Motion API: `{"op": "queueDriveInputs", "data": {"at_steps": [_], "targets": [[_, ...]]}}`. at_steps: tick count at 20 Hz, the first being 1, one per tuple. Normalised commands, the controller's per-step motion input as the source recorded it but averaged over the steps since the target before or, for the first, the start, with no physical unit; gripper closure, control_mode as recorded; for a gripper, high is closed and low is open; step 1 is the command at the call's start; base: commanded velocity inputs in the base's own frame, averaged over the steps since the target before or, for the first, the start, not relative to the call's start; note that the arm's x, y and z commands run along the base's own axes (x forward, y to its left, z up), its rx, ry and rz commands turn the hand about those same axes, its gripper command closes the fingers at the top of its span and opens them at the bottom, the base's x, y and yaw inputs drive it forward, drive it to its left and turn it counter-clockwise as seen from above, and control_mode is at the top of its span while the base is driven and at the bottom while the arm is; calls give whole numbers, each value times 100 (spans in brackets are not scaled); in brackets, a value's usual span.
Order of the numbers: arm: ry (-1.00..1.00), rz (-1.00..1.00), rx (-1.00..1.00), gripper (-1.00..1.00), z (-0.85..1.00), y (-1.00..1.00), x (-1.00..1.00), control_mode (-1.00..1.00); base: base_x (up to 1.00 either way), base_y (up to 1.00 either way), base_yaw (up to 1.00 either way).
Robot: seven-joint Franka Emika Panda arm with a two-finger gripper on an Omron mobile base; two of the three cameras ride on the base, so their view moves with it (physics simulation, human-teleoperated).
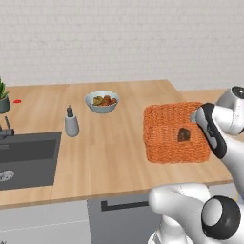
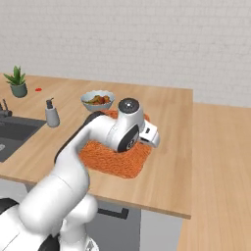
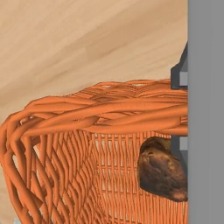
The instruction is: Open the cabinet, pick up the bread from the cabinet and place it in the basket. Then move the basket to the dining counter.
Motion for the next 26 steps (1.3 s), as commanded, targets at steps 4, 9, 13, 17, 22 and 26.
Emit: {"op": "queueDriveInputs", "data": {"at_steps": [4, 9, 13, 17, 22, 26], "targets": [[6, 0, 0, 100, -14, -26, 68, -100, 0, 0, 0], [10, 0, 0, 100, -18, -15, 53, -100, 0, 0, 0], [6, 0, 0, 100, -16, -1, 32, -100, 0, 0, 0], [0, 0, 0, 100, -39, 0, 24, -100, 0, 0, 0], [0, 0, 0, 100, -59, -5, 22, -100, 0, 0, 0], [0, 0, 0, -100, -63, -1, 15, -100, 0, 0, 0]]}}
